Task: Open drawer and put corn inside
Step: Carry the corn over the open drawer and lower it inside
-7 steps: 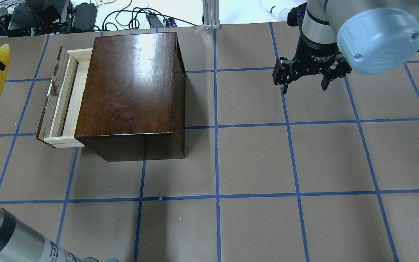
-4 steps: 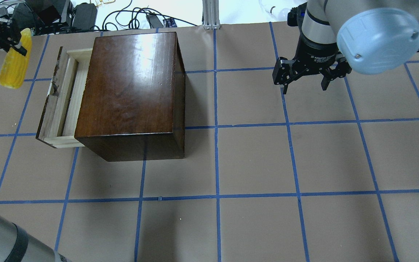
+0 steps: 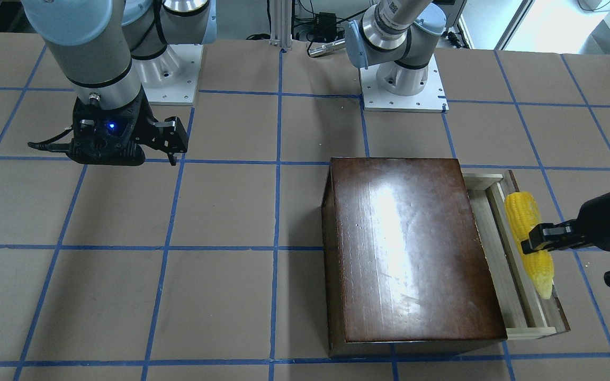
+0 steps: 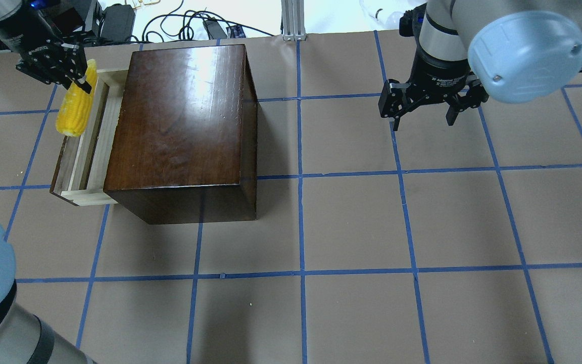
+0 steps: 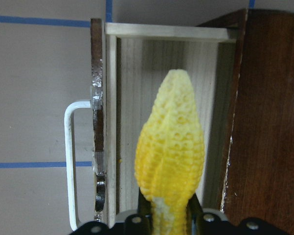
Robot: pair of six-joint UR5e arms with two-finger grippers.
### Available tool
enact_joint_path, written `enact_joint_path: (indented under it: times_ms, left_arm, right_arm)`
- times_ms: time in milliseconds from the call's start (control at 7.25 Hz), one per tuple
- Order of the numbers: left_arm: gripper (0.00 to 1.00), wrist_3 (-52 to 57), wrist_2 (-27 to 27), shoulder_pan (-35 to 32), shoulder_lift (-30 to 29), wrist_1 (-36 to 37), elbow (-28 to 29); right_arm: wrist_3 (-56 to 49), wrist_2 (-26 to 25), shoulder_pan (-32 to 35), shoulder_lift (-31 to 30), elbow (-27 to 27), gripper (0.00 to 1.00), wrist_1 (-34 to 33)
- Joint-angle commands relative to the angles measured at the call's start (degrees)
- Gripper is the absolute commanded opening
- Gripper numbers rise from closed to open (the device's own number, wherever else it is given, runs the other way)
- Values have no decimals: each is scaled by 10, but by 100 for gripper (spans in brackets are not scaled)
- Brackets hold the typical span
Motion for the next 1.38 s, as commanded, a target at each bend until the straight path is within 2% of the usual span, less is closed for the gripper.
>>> enact_joint_path:
  times_ms: [0, 276, 552, 690, 1241]
  left_arm:
    - [0, 3, 0, -1, -5, 59, -49]
    - [14, 5, -1, -1, -10, 107, -88]
    - [41, -3, -4, -1, -12, 113, -98]
    - [99, -6, -4, -2, -12, 113, -99]
    - [100, -4, 8, -6, 16, 105, -91]
  right_arm:
    - [0, 0, 0, 0, 0, 100, 0]
    - [0, 0, 0, 0, 0, 100, 0]
    - [0, -1, 0, 0, 0, 100, 0]
    - [0, -1, 0, 0, 0, 100, -1]
    - [0, -1, 0, 0, 0, 100, 0]
